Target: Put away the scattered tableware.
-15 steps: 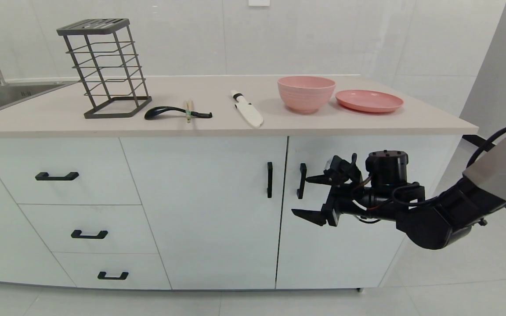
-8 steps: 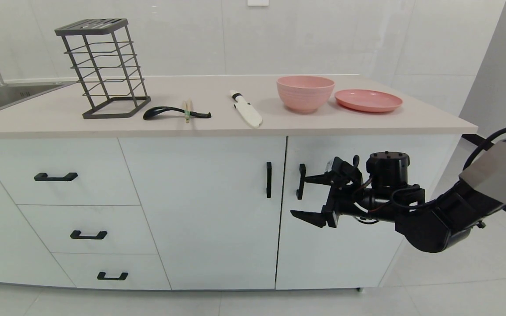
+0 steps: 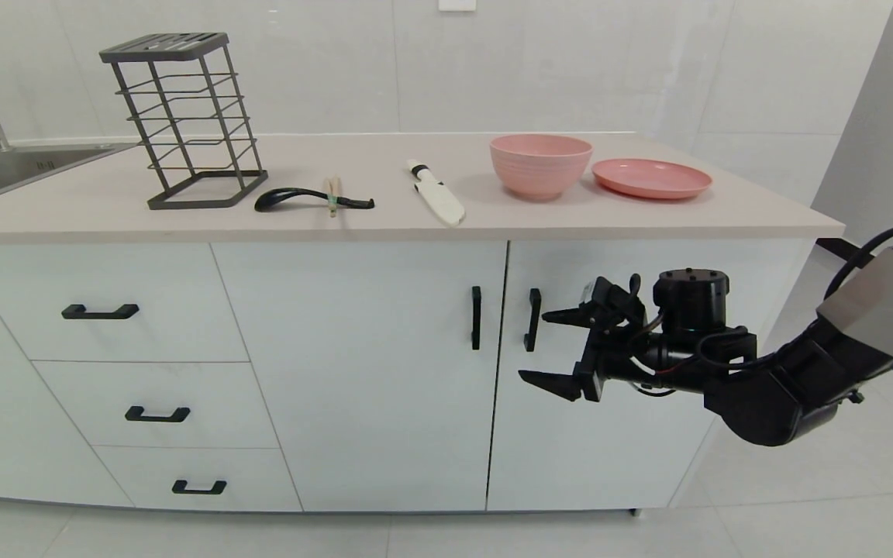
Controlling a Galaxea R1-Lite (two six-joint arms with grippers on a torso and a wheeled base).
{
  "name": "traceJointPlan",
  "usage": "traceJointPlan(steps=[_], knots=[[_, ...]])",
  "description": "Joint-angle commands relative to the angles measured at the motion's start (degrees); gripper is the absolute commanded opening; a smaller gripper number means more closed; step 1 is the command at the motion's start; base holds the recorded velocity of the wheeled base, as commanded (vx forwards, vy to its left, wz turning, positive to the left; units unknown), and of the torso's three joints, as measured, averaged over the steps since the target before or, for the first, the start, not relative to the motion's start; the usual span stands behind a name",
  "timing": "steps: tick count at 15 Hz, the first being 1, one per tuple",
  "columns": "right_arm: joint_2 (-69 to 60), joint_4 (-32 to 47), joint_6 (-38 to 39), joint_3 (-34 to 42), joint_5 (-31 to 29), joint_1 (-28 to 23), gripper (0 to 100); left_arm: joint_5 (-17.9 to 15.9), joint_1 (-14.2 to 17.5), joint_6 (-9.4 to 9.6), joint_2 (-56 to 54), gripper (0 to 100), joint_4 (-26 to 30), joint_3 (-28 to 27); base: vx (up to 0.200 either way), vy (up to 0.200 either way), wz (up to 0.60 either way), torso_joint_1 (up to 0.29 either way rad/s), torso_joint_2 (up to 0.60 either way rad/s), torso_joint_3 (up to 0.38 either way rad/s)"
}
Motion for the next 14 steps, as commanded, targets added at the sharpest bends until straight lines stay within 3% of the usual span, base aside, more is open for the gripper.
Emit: traceJointPlan(steps=[1,4,8,14], knots=[[-0.34,0.04,-0.01,-0.02,-0.52,-1.86,100,0.01,0.01,0.02,0.09,100,0.01,-0.02,0.0,0.0,0.0,0.0,0.0,0.0],[-0.34,-0.05,-0.19,-0.19,-0.44,-2.03,100,-0.08,0.01,0.02,0.09,100,-0.07,0.07,0.0,0.0,0.0,0.0,0.0,0.0],[1.51,-0.05,0.08,-2.48,-0.44,3.33,100,0.01,0.01,0.02,0.09,100,-0.07,-0.02,0.0,0.0,0.0,0.0,0.0,0.0],[3.44,-0.22,0.78,-3.71,0.09,3.33,100,-0.08,0.01,0.11,0.09,100,-0.07,-0.02,0.0,0.0,0.0,0.0,0.0,0.0]])
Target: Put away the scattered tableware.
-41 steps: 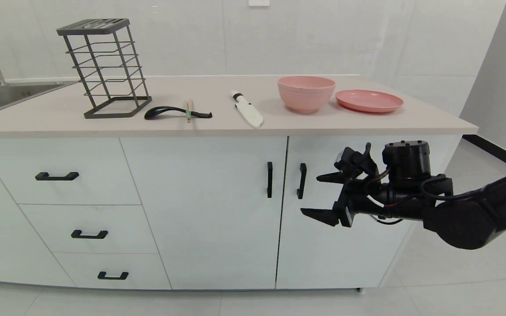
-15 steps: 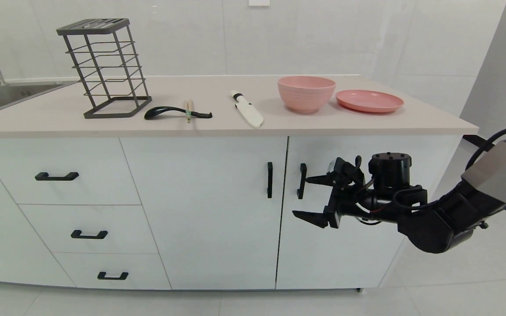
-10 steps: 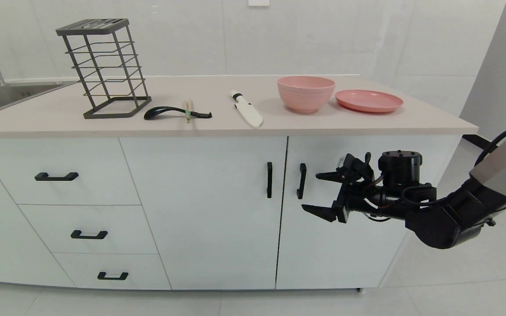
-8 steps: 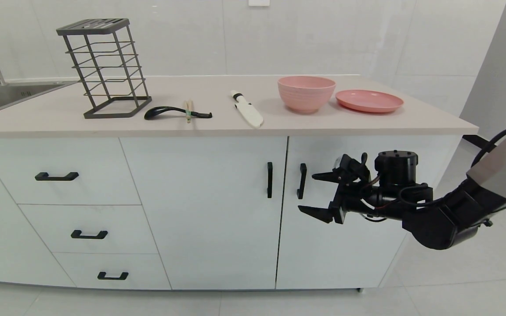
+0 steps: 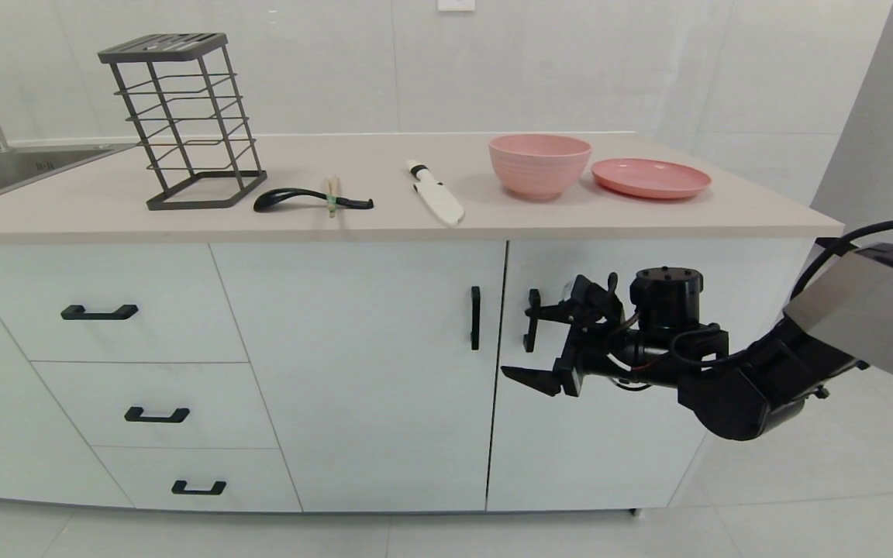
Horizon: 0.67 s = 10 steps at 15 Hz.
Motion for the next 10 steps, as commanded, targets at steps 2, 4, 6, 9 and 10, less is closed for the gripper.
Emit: traceJointPlan(steps=[2,4,6,9,10], knots=[[-0.19,-1.05,-0.16,2.33,3.5,0.26,100,-1.11,-0.01,-0.09,0.09,100,0.04,-0.02,0.0,0.0,0.0,0.0,0.0,0.0],[-4.41,-2.98,-2.45,9.1,10.8,0.35,100,-4.28,-0.01,4.83,0.09,100,-0.14,-0.02,0.0,0.0,0.0,0.0,0.0,0.0],[-8.28,-2.98,-3.24,13.76,11.32,0.62,100,-4.8,0.07,2.28,0.26,100,-2.6,-1.69,0.0,0.0,0.0,0.0,0.0,0.0],[-14.43,-2.98,-3.59,21.06,11.41,1.06,100,-8.32,3.5,-1.41,19.16,100,-17.1,-22.69,0.0,0.0,0.0,0.0,0.0,0.0],[-16.72,-2.9,-3.5,23.6,11.41,1.93,100,-14.82,2.53,4.04,21.53,100,-17.1,-21.37,0.0,0.0,0.0,0.0,0.0,0.0]])
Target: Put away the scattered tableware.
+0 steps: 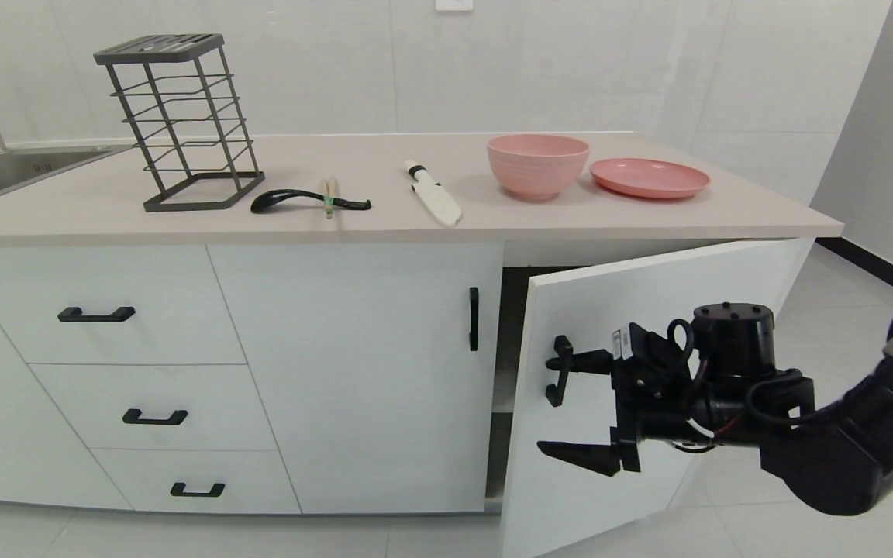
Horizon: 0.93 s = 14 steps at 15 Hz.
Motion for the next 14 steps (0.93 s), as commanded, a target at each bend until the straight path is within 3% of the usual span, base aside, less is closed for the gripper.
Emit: traceJointPlan(steps=[1,2,3,4,7,8,9,10,11,12,14], knots=[[-8.41,-0.13,0.0,7.07,0.5,1.15,100,-15.11,-0.59,8.92,20.49,100,-5.84,-8.58,0.0,0.0,0.0,0.0,0.0,0.0],[-11.31,-0.13,0.0,10.24,0.59,0.97,100,-19.42,-2.09,11.47,27.69,100,-6.54,-10.6,0.0,0.0,0.0,0.0,0.0,0.0],[-13.15,-0.04,0.0,12.35,0.59,0.88,100,-21.53,-6.39,14.11,35.25,100,-6.63,-15.09,0.0,0.0,0.0,0.0,0.0,0.0],[-14.65,-0.04,0.0,14.19,0.59,0.88,100,-21.53,-15.45,15.08,45.01,100,-7.59,-20.8,0.0,0.0,0.0,0.0,0.0,0.0],[-18.16,0.05,0.0,16.39,0.5,0.71,100,-20.65,-34.08,15.08,68.74,100,-16.38,-32.93,0.0,0.0,0.0,0.0,0.0,0.0],[-18.34,0.05,0.0,16.39,0.41,0.36,100,-17.84,-39.7,14.81,75.51,100,-19.11,-34.34,0.0,0.0,0.0,0.0,0.0,0.0],[-18.34,0.05,-0.09,16.39,0.41,0.0,100,-15.11,-43.4,14.64,79.46,100,-20.6,-34.69,0.0,0.0,0.0,0.0,0.0,0.0],[-18.34,0.05,-0.09,16.39,0.24,-0.26,100,-11.77,-49.55,13.23,85.88,100,-23.24,-34.69,0.0,0.0,0.0,0.0,0.0,0.0],[-18.34,0.05,-0.18,16.39,0.24,-0.87,100,-10.63,-53.94,10.24,90.8,100,-25.7,-34.69,0.0,0.0,0.0,0.0,0.0,0.0],[-18.43,0.05,-0.18,16.39,0.24,-0.96,100,-8.79,-55.88,8.92,93.87,100,-26.67,-34.95,0.0,0.0,0.0,0.0,0.0,0.0],[-18.51,-0.04,-0.18,16.48,0.15,-0.96,100,-3.69,-55.79,8.66,97.04,100,-26.84,-35.83,0.0,0.0,0.0,0.0,0.0,0.0]])
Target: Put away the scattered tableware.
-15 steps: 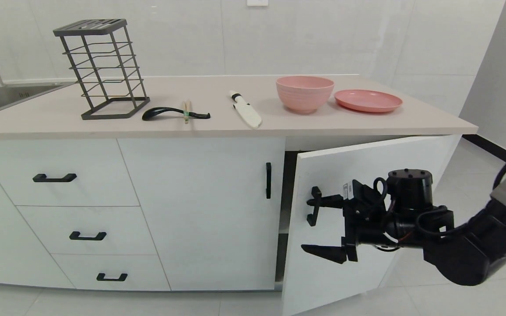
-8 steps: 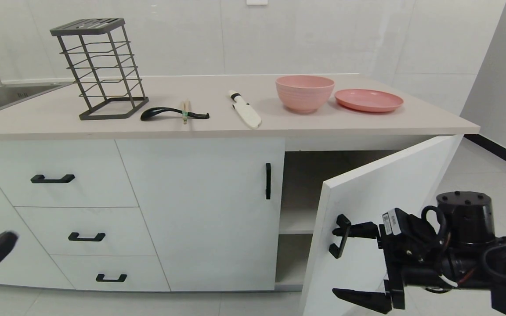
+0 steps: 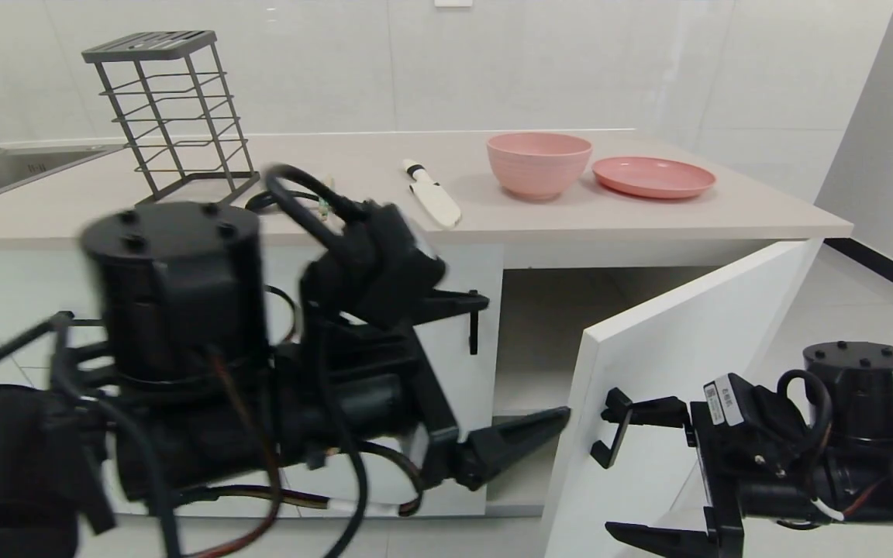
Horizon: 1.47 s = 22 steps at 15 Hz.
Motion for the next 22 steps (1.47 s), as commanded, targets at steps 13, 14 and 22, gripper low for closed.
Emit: traceJointPlan(steps=[13,14,22], knots=[[-1.31,-1.02,-0.29,2.24,-0.26,-3.01,100,2.03,-5.35,-1.12,19.2,100,-5.43,-10.72,0.0,0.0,0.0,0.0,0.0,0.0],[-1.4,-1.1,-0.29,3.21,-0.09,-4.06,100,0.45,-5.53,-0.42,19.37,100,-5.43,-10.63,0.0,0.0,0.0,0.0,0.0,0.0],[-1.4,-0.84,-2.58,3.82,1.32,-11.53,100,-3.42,-5.27,2.57,22.01,100,-6.84,-11.16,0.0,0.0,0.0,0.0,0.0,0.0]])
